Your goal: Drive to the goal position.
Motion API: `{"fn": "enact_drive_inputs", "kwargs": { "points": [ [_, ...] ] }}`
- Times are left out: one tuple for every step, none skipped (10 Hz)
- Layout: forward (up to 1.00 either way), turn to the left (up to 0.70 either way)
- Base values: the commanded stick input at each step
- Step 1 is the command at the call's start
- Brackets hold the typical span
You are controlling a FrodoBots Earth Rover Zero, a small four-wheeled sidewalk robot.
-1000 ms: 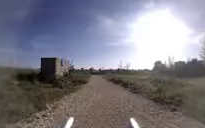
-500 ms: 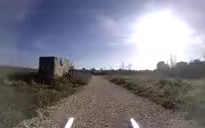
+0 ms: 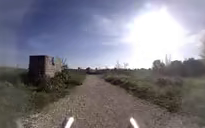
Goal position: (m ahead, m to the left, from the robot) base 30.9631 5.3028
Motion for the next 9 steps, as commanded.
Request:
{"fn": "enact_drive_inputs", "kwargs": {
  "points": [
    [0.49, 0.0],
    [0.49, 0.0],
    [0.49, 0.0],
    [0.49, 0.0],
    [0.49, 0.0],
    [0.49, 0.0],
    [0.49, 0.0],
    [0.49, 0.0],
    [0.49, 0.0]
  ]
}}
